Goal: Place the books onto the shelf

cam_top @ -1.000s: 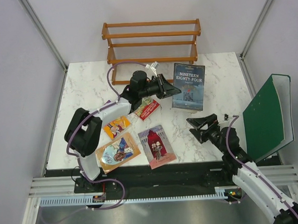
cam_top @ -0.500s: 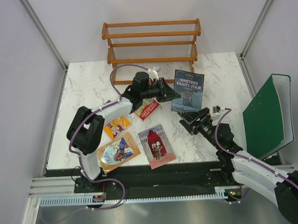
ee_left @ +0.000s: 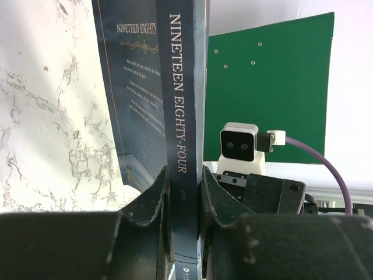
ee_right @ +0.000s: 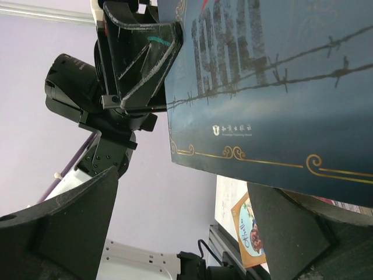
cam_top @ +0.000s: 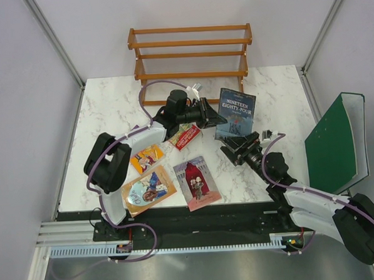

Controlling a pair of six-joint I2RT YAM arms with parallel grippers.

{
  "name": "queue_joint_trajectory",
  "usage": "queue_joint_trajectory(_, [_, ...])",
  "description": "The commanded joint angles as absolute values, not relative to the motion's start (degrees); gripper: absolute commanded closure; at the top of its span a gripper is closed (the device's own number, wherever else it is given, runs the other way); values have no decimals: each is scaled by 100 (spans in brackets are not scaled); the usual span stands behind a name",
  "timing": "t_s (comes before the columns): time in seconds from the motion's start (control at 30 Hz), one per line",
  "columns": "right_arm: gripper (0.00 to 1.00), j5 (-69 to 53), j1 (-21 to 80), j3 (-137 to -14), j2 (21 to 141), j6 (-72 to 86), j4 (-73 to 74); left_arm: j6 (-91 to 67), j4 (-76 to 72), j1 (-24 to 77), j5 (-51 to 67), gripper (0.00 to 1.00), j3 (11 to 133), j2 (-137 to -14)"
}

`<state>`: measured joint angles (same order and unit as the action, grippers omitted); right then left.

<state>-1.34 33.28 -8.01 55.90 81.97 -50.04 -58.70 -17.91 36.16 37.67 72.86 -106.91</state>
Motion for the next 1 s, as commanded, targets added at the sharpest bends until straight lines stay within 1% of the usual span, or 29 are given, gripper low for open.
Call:
queue_joint_trajectory(0.0, [2,342,3392,-1002,5599,8358,-5196,-6117,-2276,3621,4148,98,7638,-10486])
queue_joint_trajectory(0.13, [2,817,3428,-888,5406,8394,-4931,-6170,-2276,3621,4158,98,7392,-10293])
queue_joint_trajectory(0.27, [2,1177,3428,-923,4889,8262,-4431,-6047,-2136,3604,4026,98,6909,-9994])
queue_joint_trajectory(0.37, [2,1493,3428,-958,4423,8113,-3764,-6038,-2101,3604,3911,98,6541,-9791])
queue_joint_trajectory(0.47, [2,1783,3419,-958,4027,7946,-3429,-6161,-2109,3604,3815,98,6189,-9633])
queue_joint_trajectory(0.57, [2,1925,3419,-897,3911,7858,-3208,-6503,-2337,3612,3735,98,5785,-9571])
queue_joint_trajectory(0.7, [2,1828,3428,-800,4235,7910,-3418,-7013,-2767,3621,3709,98,5380,-9659])
queue_joint_trajectory(0.83, [2,1582,3428,-765,4798,7998,-3691,-7812,-3951,3630,3814,98,5037,-9974])
queue_joint_trajectory(0.9, [2,1442,3428,-712,5062,8068,-3910,-8084,-4288,3630,3841,98,5010,-10089])
queue_joint_trajectory(0.97, [2,1249,3428,-729,5255,8051,-3903,-8077,-4289,3621,3885,98,5202,-10177])
